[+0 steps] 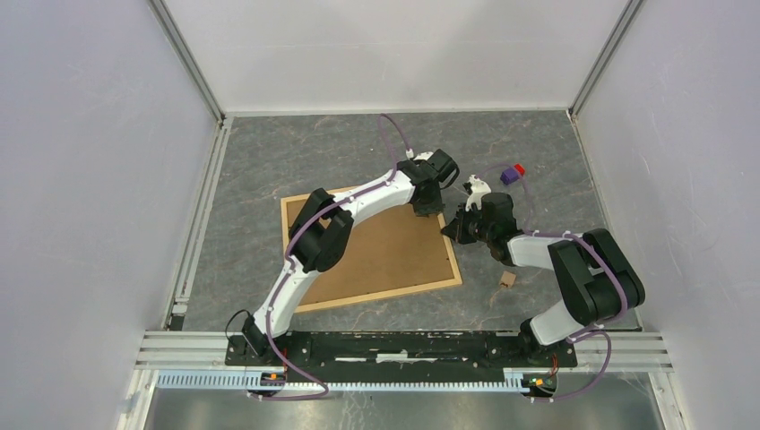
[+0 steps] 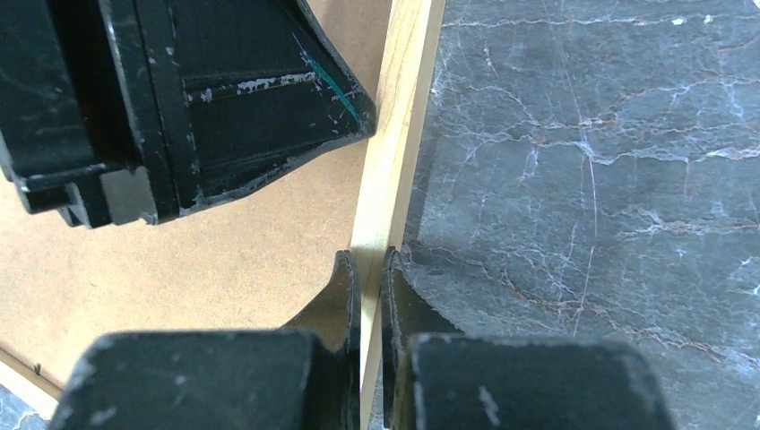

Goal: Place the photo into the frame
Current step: Install the photo frame at the center of the board.

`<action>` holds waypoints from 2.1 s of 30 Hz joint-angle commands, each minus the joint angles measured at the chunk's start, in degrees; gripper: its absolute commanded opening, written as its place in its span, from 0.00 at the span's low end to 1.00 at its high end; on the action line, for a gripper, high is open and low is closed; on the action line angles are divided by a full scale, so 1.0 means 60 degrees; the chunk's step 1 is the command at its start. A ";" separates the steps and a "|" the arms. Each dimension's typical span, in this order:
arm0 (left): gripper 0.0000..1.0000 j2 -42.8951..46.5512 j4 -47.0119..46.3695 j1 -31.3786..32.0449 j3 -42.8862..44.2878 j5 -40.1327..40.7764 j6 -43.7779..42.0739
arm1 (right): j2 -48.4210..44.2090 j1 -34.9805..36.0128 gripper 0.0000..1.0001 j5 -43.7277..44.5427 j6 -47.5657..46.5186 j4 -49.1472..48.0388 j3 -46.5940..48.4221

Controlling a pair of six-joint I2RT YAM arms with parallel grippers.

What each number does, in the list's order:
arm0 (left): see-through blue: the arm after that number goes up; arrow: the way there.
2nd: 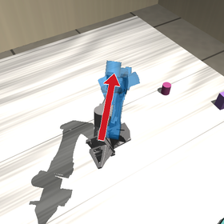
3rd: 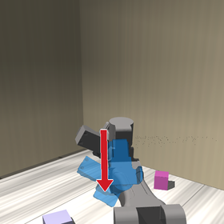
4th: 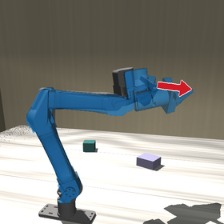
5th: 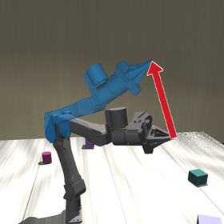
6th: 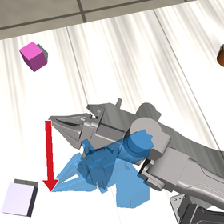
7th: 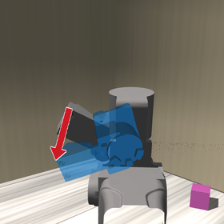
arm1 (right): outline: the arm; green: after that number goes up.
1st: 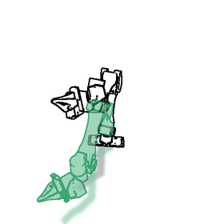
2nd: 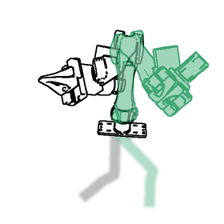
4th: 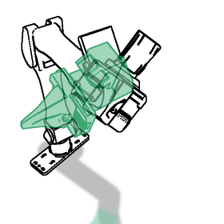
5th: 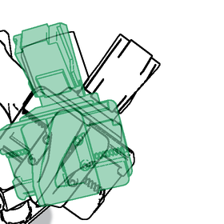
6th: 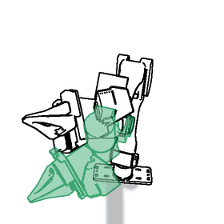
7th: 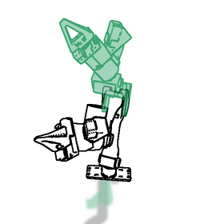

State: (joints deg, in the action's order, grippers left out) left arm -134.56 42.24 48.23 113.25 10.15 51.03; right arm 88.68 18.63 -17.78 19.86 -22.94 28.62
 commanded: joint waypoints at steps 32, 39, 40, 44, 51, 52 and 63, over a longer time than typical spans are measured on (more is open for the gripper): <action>0.36 -0.0114 0.0121 -0.0214 -0.0933 -0.0199 0.0307 | 0.0587 0.0205 0.00 -0.0234 -0.0144 0.1281 -0.0301; 0.33 -0.0285 0.0327 -0.0126 -0.0755 -0.0171 0.0205 | 0.0602 0.0204 0.00 -0.0233 -0.0142 0.1273 -0.0313; 0.33 -0.0290 0.0328 -0.0106 -0.0762 -0.0159 0.0184 | 0.0604 0.0202 0.00 -0.0237 -0.0139 0.1271 -0.0309; 0.34 -0.0340 0.0355 -0.0072 -0.0702 -0.0058 0.0153 | 0.0594 0.0205 0.00 -0.0232 -0.0123 0.1249 -0.0315; 0.34 -0.0722 0.0693 0.0018 -0.0241 0.0036 0.0140 | 0.0548 0.0197 0.00 -0.0242 -0.0132 0.1255 -0.0346; 0.34 -0.0779 0.0735 0.0033 -0.0197 0.0053 0.0138 | 0.0530 0.0197 0.00 -0.0219 -0.0132 0.1258 -0.0357; 0.36 -0.1411 0.1374 0.0209 0.0446 0.0577 0.0241 | 0.0504 0.0214 0.00 -0.0214 -0.0119 0.1254 -0.0361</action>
State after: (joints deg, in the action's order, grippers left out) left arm -136.07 45.56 48.34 115.83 11.77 52.60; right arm 89.21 18.63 -18.33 20.16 -23.73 28.64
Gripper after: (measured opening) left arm 0.346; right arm 0.045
